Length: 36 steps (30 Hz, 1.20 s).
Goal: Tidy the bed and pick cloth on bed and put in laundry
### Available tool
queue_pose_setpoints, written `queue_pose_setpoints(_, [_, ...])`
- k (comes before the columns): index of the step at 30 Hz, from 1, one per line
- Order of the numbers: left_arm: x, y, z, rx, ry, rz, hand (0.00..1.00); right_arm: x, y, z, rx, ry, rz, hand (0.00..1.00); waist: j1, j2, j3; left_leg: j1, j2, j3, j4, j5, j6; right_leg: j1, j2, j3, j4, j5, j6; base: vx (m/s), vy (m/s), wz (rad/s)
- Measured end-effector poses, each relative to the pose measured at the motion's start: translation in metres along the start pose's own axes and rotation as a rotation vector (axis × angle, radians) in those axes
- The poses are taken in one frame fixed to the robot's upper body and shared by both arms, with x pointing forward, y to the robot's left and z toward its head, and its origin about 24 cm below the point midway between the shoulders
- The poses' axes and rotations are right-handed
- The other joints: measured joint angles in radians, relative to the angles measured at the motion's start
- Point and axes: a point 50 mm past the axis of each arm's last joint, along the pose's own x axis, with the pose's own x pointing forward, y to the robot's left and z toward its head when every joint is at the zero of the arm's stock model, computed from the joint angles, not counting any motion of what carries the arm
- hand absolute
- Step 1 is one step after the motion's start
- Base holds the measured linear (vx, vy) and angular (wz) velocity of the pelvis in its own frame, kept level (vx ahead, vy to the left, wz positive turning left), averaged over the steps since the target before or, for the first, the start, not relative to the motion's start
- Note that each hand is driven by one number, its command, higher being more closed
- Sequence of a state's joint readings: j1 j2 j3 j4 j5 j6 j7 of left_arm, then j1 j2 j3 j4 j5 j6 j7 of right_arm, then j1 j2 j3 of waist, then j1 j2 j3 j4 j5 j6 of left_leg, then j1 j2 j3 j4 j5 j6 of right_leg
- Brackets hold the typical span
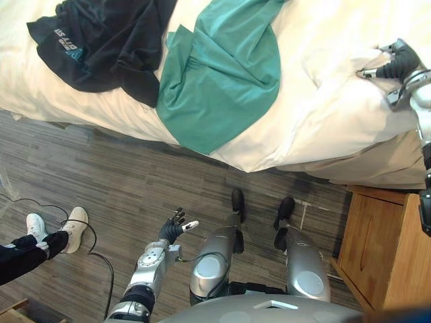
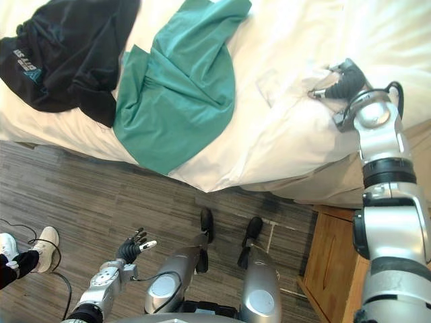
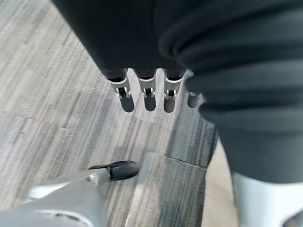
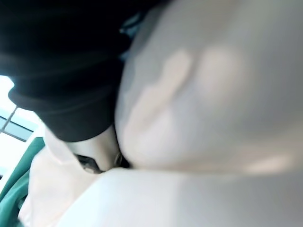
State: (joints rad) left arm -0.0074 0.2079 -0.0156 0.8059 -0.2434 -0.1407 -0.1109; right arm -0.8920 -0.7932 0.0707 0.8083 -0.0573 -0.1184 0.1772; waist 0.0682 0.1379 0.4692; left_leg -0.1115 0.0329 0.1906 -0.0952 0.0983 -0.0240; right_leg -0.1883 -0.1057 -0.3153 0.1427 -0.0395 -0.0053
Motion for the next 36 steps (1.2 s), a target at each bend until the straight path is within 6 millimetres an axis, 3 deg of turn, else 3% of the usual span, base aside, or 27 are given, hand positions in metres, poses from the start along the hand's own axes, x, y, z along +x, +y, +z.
queue_pose_setpoints(1, [0.000, 0.000, 0.002, -0.001, -0.010, 0.000, 0.00, -0.004, 0.001, -0.004, 0.027, -0.003, -0.013, 1.00, -0.005, -0.005, -0.003, 0.010, 0.000, 0.008, 0.000, -0.003, -0.004, 0.010, 0.000, 0.002, -0.005, 0.002, 0.004, 0.04, 0.009, -0.19])
queue_pose_setpoints(2, [0.000, 0.001, 0.003, -0.003, -0.012, 0.005, 0.00, -0.013, 0.008, -0.016, 0.082, 0.007, -0.030, 0.00, -0.013, -0.019, -0.011, 0.027, 0.001, 0.026, 0.000, -0.009, -0.012, 0.025, 0.002, 0.009, -0.010, 0.003, 0.005, 0.05, 0.008, -0.21])
queue_pose_setpoints(7, [-0.009, 0.003, -0.018, 0.021, 0.064, 0.011, 0.00, -0.052, 0.045, -0.069, 0.258, 0.123, -0.066, 0.00, -0.051, -0.101, -0.102, 0.077, 0.000, 0.089, -0.001, -0.029, -0.039, 0.065, 0.009, 0.057, -0.042, 0.009, 0.015, 0.08, 0.006, -0.32])
queue_pose_setpoints(9, [-0.016, 0.005, -0.032, 0.013, 0.108, 0.020, 0.00, -0.081, 0.066, -0.097, 0.332, 0.212, -0.099, 0.00, -0.071, -0.132, -0.163, 0.115, 0.003, 0.125, -0.001, -0.046, -0.034, 0.099, 0.020, 0.089, -0.067, 0.012, 0.020, 0.08, 0.011, -0.36])
queue_pose_setpoints(12, [-0.021, 0.002, -0.045, 0.007, 0.154, 0.026, 0.00, -0.114, 0.083, -0.125, 0.415, 0.321, -0.162, 0.00, -0.091, -0.137, -0.209, 0.146, 0.005, 0.143, -0.002, -0.063, -0.025, 0.126, 0.028, 0.110, -0.080, 0.014, 0.022, 0.06, 0.007, -0.29])
queue_pose_setpoints(14, [-0.028, -0.002, -0.060, 0.004, 0.203, 0.024, 0.00, -0.150, 0.105, -0.150, 0.496, 0.456, -0.227, 0.00, -0.110, -0.132, -0.252, 0.173, 0.008, 0.165, -0.007, -0.078, -0.022, 0.148, 0.036, 0.135, -0.094, 0.014, 0.023, 0.03, 0.009, -0.29])
queue_pose_setpoints(17, [-0.035, -0.006, -0.074, 0.004, 0.256, 0.023, 0.00, -0.195, 0.132, -0.172, 0.557, 0.610, -0.293, 0.00, -0.128, -0.119, -0.280, 0.200, 0.014, 0.189, -0.007, -0.091, -0.015, 0.168, 0.045, 0.154, -0.108, 0.016, 0.026, 0.01, -0.008, -0.31])
queue_pose_setpoints(21, [-0.040, -0.008, -0.085, -0.013, 0.298, 0.025, 0.00, -0.243, 0.163, -0.190, 0.659, 0.786, -0.372, 0.00, -0.137, -0.111, -0.311, 0.209, 0.022, 0.209, -0.008, -0.100, -0.020, 0.174, 0.055, 0.166, -0.117, 0.017, 0.028, 0.00, -0.023, -0.15])
queue_pose_setpoints(24, [-0.046, -0.007, -0.093, -0.026, 0.320, 0.026, 0.00, -0.294, 0.189, -0.205, 0.753, 1.020, -0.494, 0.00, -0.137, -0.111, -0.316, 0.233, 0.031, 0.215, -0.008, -0.109, -0.024, 0.203, 0.064, 0.170, -0.131, 0.017, 0.028, 0.03, -0.032, -0.05])
queue_pose_setpoints(28, [-0.055, -0.001, -0.105, -0.060, 0.362, 0.059, 0.00, -0.327, 0.192, -0.214, 0.798, 1.163, -0.657, 0.00, -0.144, -0.107, -0.337, 0.235, 0.033, 0.233, -0.008, -0.114, -0.022, 0.204, 0.069, 0.186, -0.142, 0.021, 0.028, 0.04, -0.016, -0.13])
queue_pose_setpoints(32, [-0.059, 0.001, -0.110, -0.078, 0.381, 0.073, 0.00, -0.338, 0.171, -0.222, 0.797, 1.195, -0.876, 0.00, -0.143, -0.113, -0.341, 0.255, 0.030, 0.235, -0.008, -0.120, -0.017, 0.226, 0.067, 0.192, -0.147, 0.022, 0.028, 0.05, 0.001, -0.06])
queue_pose_setpoints(34, [-0.061, 0.002, -0.112, -0.079, 0.387, 0.074, 0.00, -0.335, 0.159, -0.224, 0.805, 1.161, -0.942, 0.00, -0.142, -0.112, -0.345, 0.259, 0.028, 0.232, -0.008, -0.122, -0.015, 0.232, 0.066, 0.191, -0.147, 0.022, 0.028, 0.04, 0.012, 0.03])
queue_pose_setpoints(35, [-0.062, 0.002, -0.114, -0.080, 0.393, 0.076, 0.00, -0.322, 0.143, -0.223, 0.827, 1.077, -0.978, 1.00, -0.142, -0.116, -0.343, 0.259, 0.026, 0.231, -0.009, -0.123, -0.014, 0.232, 0.064, 0.191, -0.147, 0.022, 0.029, 0.00, 0.000, 0.00])
queue_pose_setpoints(36, [-0.063, 0.002, -0.114, -0.080, 0.394, 0.077, 0.00, -0.316, 0.136, -0.222, 0.829, 1.036, -0.977, 1.00, -0.142, -0.117, -0.342, 0.259, 0.025, 0.230, -0.009, -0.123, -0.014, 0.232, 0.063, 0.191, -0.147, 0.022, 0.029, 0.00, 0.000, 0.00])
